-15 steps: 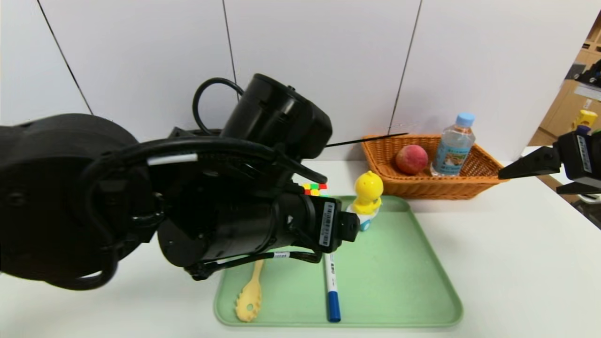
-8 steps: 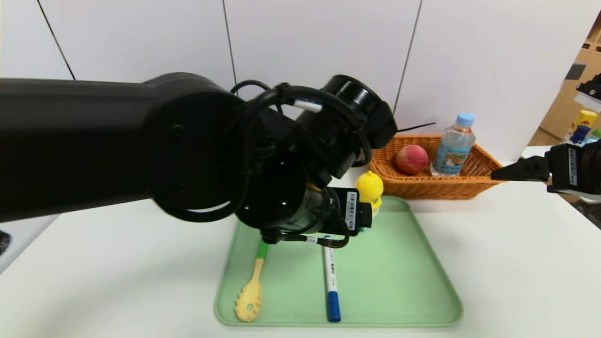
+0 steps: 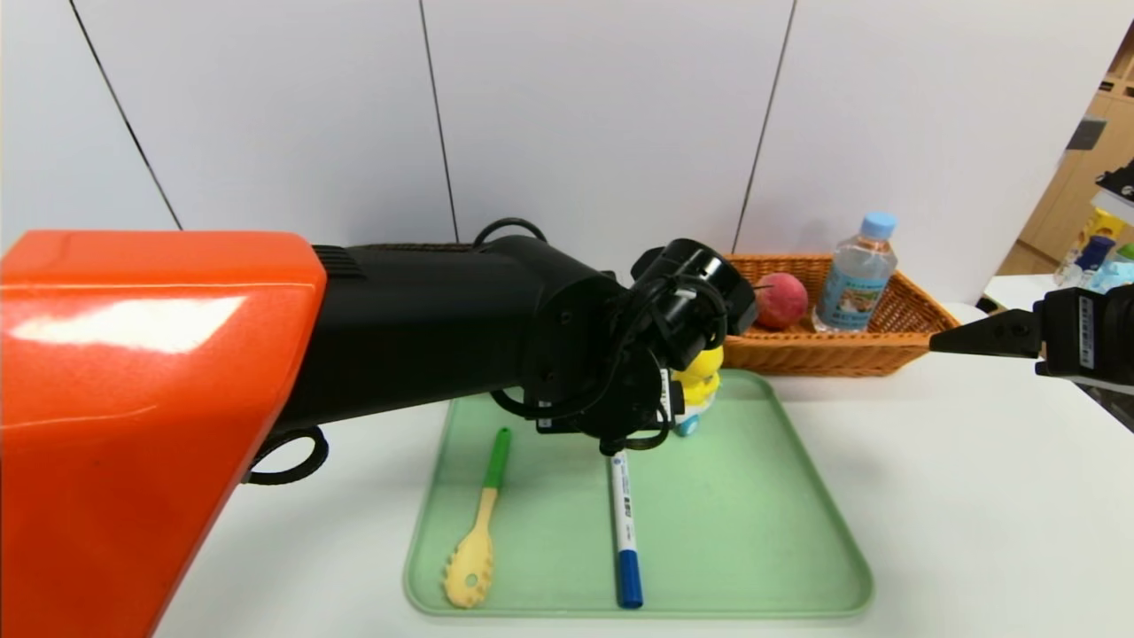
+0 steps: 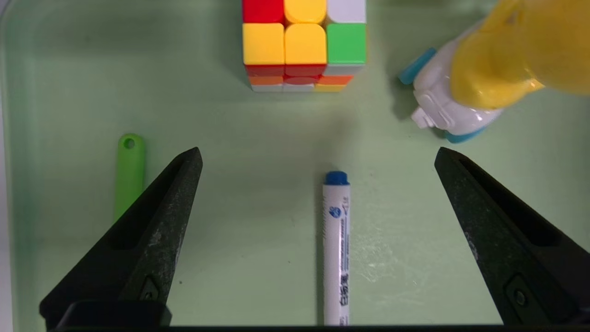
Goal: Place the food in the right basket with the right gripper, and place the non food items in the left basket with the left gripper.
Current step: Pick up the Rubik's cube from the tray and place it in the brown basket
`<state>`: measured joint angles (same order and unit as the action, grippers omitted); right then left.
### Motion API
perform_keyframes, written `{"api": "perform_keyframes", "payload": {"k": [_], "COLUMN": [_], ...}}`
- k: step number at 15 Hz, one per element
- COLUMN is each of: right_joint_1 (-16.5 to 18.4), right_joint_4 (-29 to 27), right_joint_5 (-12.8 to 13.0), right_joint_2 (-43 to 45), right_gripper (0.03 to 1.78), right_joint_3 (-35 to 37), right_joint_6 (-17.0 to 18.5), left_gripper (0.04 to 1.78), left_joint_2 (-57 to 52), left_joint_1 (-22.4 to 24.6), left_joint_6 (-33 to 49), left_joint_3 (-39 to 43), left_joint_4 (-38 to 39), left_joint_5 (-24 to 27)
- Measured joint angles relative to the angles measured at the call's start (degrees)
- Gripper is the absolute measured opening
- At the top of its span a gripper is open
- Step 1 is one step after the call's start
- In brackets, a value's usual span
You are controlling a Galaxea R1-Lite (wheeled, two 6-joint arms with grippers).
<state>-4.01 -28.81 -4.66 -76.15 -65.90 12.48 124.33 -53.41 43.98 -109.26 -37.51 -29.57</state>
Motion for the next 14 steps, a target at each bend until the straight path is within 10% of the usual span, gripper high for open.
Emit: {"api": "perform_keyframes", "payload": {"k": [14], "right_joint_1": [-0.09], "right_joint_4": [9.50], "right_joint_5": [0.12], "right_joint_2": [1.71], "right_gripper": [1.71], "right_joint_3": [7.67], "right_joint_6": [-0.61], "left_gripper": [1.78], "left_joint_2": [2.21], "left_joint_1": [2.72], "left_joint_6": [-5.62], "left_joint_3": [0.02], "left_joint_4": [6.10], "left_joint_5": [-0.88]}}
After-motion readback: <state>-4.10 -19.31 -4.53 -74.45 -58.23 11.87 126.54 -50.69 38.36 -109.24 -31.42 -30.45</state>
